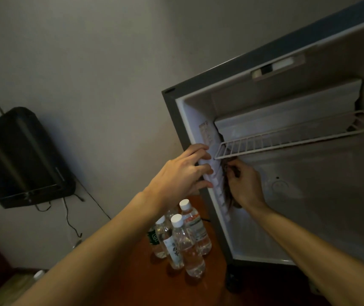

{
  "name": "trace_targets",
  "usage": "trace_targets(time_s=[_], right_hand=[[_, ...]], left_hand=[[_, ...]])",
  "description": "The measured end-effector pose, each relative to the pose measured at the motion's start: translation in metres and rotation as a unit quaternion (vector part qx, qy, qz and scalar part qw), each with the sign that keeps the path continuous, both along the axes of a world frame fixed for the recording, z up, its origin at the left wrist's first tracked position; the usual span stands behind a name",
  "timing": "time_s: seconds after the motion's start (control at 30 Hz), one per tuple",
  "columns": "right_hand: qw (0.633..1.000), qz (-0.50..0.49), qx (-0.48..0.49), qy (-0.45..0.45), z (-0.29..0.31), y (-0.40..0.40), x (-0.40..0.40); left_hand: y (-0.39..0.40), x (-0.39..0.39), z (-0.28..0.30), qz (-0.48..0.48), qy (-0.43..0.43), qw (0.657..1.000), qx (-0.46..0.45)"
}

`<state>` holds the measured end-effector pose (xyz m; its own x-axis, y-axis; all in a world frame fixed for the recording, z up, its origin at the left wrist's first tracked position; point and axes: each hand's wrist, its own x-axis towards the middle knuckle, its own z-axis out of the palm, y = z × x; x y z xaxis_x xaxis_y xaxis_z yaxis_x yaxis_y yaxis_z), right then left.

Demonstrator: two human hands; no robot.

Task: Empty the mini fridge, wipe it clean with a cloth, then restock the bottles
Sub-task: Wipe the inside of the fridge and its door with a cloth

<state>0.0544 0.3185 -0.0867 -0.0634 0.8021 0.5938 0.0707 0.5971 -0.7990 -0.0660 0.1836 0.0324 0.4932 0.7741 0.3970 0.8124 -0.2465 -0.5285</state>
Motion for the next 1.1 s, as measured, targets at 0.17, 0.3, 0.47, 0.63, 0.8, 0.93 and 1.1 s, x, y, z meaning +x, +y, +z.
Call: trace_targets(time_s=[0.17,0.3,0.47,0.63,0.8,0.93,1.1], right_hand=[[1.000,0.014,-0.026,-0.010,-0.007,-0.040,0.011],[0.999,0.036,-0.030,-0.012,-0.021,-0.063,0.018],[0.998,0.051,-0.038,-0.006,-0.019,-0.064,0.022],[0.999,0.043,-0.019,-0.023,-0.018,-0.043,0.019],[1.000,-0.001,0.019,-0.025,-0.016,-0.008,0.006],[0.999,-0.014,0.000,-0.035,-0.013,0.010,0.000],[0.999,-0.005,-0.013,-0.030,-0.015,-0.002,0.003]], left_hand=[[-0.004,0.007,0.003,0.017,0.001,1.000,-0.001],[-0.005,0.009,0.004,0.026,-0.003,1.000,-0.003],[-0.006,0.013,0.003,0.035,-0.002,0.999,-0.005],[-0.002,0.014,-0.005,0.027,-0.008,1.000,0.001],[0.005,0.007,-0.007,0.016,-0.003,1.000,-0.016],[0.005,0.007,-0.006,0.009,0.003,1.000,-0.017],[0.004,0.008,-0.005,0.018,0.014,1.000,-0.014]])
